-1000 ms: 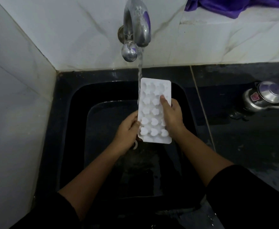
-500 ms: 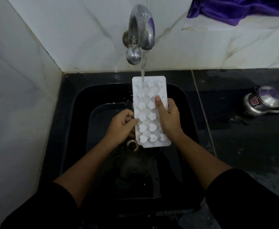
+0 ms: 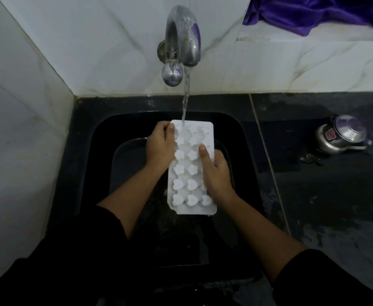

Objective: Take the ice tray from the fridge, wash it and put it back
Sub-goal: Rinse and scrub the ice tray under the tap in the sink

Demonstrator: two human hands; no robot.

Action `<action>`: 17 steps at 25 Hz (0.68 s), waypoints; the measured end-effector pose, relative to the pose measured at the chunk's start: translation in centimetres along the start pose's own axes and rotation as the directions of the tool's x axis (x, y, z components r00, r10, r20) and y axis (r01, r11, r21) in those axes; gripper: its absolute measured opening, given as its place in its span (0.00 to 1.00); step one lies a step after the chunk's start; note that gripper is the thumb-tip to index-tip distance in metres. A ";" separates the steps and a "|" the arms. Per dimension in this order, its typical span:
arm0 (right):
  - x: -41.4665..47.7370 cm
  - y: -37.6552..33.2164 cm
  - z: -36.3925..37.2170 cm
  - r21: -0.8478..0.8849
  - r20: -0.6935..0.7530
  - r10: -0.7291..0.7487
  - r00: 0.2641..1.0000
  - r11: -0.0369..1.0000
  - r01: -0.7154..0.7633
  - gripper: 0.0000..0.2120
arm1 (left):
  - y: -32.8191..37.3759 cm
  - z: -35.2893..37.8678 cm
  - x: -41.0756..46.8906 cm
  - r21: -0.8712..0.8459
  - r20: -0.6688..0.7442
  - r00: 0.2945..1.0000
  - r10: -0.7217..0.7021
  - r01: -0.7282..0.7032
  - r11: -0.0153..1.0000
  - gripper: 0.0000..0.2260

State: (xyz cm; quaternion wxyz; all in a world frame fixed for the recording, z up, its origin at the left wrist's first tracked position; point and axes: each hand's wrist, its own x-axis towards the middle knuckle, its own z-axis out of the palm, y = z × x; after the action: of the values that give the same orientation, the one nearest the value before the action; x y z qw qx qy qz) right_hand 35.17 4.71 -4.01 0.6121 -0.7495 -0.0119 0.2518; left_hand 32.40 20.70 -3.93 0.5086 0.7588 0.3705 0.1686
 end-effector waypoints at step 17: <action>2.6 -2.4 -0.6 -0.067 -0.038 -0.065 0.997 0.996 0.062 0.17 | -2.4 1.0 -5.5 -0.102 0.110 0.993 -0.035 0.046 0.994 0.12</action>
State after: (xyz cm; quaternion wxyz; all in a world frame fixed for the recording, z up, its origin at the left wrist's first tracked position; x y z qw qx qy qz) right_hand 38.38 5.59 -2.67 0.5948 -0.7734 -0.0319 0.2166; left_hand 28.39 16.50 -5.79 0.5703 0.7314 0.3484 0.1358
